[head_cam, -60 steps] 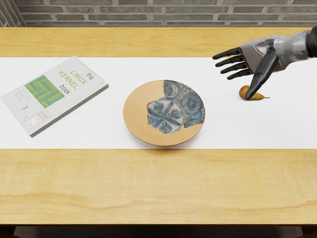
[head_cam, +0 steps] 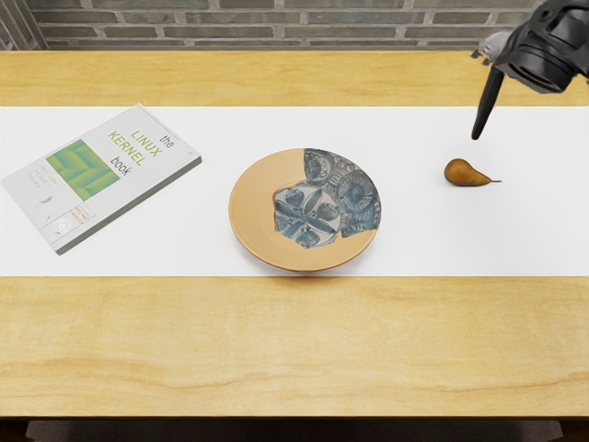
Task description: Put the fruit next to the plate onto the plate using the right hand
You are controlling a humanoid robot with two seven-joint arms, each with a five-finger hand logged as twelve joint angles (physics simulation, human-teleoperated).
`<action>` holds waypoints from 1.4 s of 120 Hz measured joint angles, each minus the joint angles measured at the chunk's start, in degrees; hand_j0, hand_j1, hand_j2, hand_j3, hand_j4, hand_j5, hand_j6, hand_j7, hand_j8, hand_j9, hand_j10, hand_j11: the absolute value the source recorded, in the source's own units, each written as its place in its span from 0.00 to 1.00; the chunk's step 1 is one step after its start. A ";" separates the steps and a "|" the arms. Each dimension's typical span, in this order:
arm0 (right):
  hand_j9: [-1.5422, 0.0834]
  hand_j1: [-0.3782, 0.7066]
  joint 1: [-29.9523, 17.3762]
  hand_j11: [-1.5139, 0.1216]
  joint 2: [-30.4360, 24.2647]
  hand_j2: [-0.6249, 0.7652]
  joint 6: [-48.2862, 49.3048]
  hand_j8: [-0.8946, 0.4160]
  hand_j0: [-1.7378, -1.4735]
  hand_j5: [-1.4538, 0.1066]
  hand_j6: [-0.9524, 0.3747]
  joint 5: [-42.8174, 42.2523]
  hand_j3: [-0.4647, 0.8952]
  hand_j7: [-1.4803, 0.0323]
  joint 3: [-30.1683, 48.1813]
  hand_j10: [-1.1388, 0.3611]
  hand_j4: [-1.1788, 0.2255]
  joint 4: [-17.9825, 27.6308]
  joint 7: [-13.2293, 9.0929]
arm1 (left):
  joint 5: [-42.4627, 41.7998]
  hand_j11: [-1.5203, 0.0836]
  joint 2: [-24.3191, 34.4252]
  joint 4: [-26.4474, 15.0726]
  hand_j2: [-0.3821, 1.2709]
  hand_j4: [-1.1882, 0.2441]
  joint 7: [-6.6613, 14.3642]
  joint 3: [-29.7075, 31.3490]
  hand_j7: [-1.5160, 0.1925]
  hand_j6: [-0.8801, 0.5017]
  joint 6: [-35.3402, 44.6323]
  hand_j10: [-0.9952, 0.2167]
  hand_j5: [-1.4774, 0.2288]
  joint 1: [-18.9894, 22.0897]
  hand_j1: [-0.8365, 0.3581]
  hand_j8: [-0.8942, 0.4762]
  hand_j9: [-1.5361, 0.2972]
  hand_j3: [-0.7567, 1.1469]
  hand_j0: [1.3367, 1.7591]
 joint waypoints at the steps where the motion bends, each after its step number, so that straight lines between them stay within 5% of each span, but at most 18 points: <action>1: 0.93 0.06 -0.36 0.90 0.35 0.45 -0.51 0.66 0.30 0.91 0.70 -0.34 0.34 0.96 -0.16 0.74 0.82 -0.27 0.00 | 0.00 0.95 0.00 0.00 0.23 0.83 0.00 0.00 0.89 0.64 0.00 0.82 0.87 0.00 0.99 0.65 0.84 0.40 0.76; 56: 0.89 0.10 -18.67 0.87 13.83 0.44 -11.28 0.63 0.30 0.87 0.66 -6.24 0.34 0.92 -2.04 0.71 0.79 -15.51 0.00 | 0.00 0.95 0.00 0.00 0.23 0.83 0.00 0.00 0.89 0.64 0.00 0.82 0.87 0.00 0.99 0.65 0.84 0.40 0.76; 89: 0.85 0.16 -20.10 0.83 15.43 0.43 -11.51 0.59 0.30 0.83 0.63 -5.99 0.34 0.88 0.42 0.68 0.75 -20.05 0.16 | 0.00 0.95 0.00 0.00 0.23 0.83 0.00 0.01 0.89 0.64 0.00 0.82 0.87 0.00 0.99 0.65 0.84 0.40 0.76; 168: 0.69 0.38 -20.52 0.67 17.56 0.40 -11.13 0.43 0.30 0.66 0.47 -5.97 0.34 0.70 1.39 0.54 0.61 -21.80 2.65 | 0.00 0.95 0.00 0.00 0.23 0.83 0.00 0.00 0.89 0.64 0.00 0.82 0.87 0.00 0.99 0.65 0.84 0.40 0.76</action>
